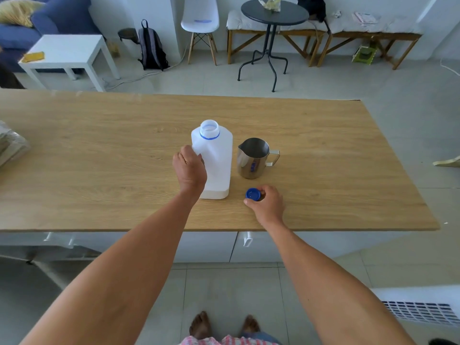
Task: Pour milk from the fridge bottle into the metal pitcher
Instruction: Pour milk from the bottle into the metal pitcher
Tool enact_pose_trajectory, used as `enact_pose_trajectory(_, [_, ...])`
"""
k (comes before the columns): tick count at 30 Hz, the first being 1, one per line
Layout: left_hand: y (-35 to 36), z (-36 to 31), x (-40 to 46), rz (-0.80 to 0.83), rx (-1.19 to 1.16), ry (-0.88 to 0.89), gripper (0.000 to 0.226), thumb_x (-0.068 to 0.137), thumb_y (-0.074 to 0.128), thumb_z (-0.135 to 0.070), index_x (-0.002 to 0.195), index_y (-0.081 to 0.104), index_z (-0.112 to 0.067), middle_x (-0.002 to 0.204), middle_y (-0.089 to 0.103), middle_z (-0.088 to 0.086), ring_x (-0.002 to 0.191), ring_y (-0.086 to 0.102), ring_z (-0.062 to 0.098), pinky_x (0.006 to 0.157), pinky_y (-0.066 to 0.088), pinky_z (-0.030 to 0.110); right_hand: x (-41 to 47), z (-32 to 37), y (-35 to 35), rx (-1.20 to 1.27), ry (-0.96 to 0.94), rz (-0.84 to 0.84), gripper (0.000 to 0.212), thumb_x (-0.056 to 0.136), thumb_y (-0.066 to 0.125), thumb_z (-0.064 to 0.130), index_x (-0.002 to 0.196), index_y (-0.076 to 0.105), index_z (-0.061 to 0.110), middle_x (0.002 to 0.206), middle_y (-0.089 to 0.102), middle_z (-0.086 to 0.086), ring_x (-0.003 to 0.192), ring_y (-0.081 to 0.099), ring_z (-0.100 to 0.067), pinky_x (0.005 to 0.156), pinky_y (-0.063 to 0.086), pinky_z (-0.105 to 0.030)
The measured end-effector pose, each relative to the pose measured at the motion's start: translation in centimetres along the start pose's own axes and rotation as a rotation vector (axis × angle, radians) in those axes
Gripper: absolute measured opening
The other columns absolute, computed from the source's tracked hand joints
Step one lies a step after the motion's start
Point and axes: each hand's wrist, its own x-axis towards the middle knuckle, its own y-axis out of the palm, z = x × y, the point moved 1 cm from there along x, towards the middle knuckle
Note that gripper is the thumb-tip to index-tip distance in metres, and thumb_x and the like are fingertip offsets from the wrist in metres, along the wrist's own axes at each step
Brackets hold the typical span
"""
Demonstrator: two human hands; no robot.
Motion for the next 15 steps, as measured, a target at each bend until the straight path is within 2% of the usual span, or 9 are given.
enact_pose_trajectory(2, [0.0, -0.2, -0.2, -0.002, -0.025, -0.006, 0.024, 0.076, 0.035, -0.031, 0.056, 0.022, -0.024, 0.066, 0.023, 0.006, 0.073, 0.023, 0.030, 0.057, 0.023, 0.040, -0.2, 0.3, -0.3, 0.022, 0.018, 0.017, 0.064, 0.072, 0.087, 0.048, 0.125, 0.062, 0.024, 0.119, 0.060, 0.008, 0.111, 0.057, -0.015, 0.101, 0.047, -0.042])
enact_pose_trajectory(4, [0.0, -0.4, -0.3, -0.001, -0.024, 0.009, 0.023, 0.076, 0.034, -0.028, 0.058, 0.021, -0.024, 0.065, 0.022, 0.007, 0.072, 0.021, 0.030, 0.057, 0.021, 0.040, -0.3, 0.9, -1.0, 0.110, 0.048, -0.008, 0.061, 0.076, 0.077, 0.054, 0.126, 0.057, 0.025, 0.119, 0.057, 0.009, 0.109, 0.056, -0.014, 0.101, 0.048, -0.042])
enact_pose_trajectory(7, [0.0, -0.5, -0.3, 0.002, -0.011, 0.006, 0.022, 0.073, 0.035, -0.032, 0.056, 0.021, -0.026, 0.068, 0.022, 0.009, 0.073, 0.021, 0.038, 0.057, 0.024, 0.046, 1.1, 2.2, -3.2, 0.269, 0.031, -0.186, 0.034, 0.091, 0.062, 0.037, 0.118, 0.053, 0.018, 0.112, 0.055, 0.002, 0.101, 0.058, -0.020, 0.093, 0.053, -0.047])
enact_pose_trajectory(9, [0.0, -0.3, -0.1, -0.004, -0.009, 0.003, 0.024, 0.069, 0.036, -0.038, 0.054, 0.021, -0.027, 0.069, 0.022, 0.009, 0.072, 0.022, 0.045, 0.054, 0.025, 0.052, 3.4, 3.5, -5.0, 0.319, 0.012, -0.241, 0.030, 0.101, 0.051, 0.024, 0.127, 0.052, 0.009, 0.122, 0.052, -0.003, 0.108, 0.056, -0.023, 0.093, 0.049, -0.043])
enact_pose_trajectory(12, [0.0, -0.2, 0.1, -0.007, -0.005, 0.009, 0.023, 0.063, 0.034, -0.043, 0.051, 0.022, -0.027, 0.069, 0.024, 0.009, 0.071, 0.024, 0.047, 0.054, 0.027, 0.055, 7.2, 5.0, -6.8, 0.269, 0.035, -0.115, 0.049, 0.107, 0.039, 0.025, 0.153, 0.043, 0.008, 0.155, 0.042, -0.010, 0.140, 0.044, -0.025, 0.117, 0.037, -0.041])
enact_pose_trajectory(13, [0.0, -0.1, 0.2, -0.012, 0.003, 0.009, 0.023, 0.063, 0.034, -0.043, 0.051, 0.023, -0.027, 0.069, 0.023, 0.009, 0.072, 0.024, 0.047, 0.054, 0.028, 0.056, 8.2, 5.3, -7.1, 0.239, 0.039, -0.053, 0.050, 0.107, 0.036, 0.029, 0.152, 0.045, 0.009, 0.154, 0.043, -0.010, 0.141, 0.042, -0.025, 0.118, 0.034, -0.040])
enact_pose_trajectory(15, [0.0, 0.0, 0.4, -0.019, 0.019, 0.006, 0.023, 0.065, 0.035, -0.042, 0.054, 0.023, -0.025, 0.069, 0.025, 0.010, 0.072, 0.024, 0.044, 0.056, 0.028, 0.055, 9.4, 5.6, -7.5, 0.212, 0.030, 0.039, 0.044, 0.105, 0.033, 0.033, 0.133, 0.057, 0.011, 0.126, 0.052, -0.008, 0.120, 0.047, -0.021, 0.103, 0.038, -0.040])
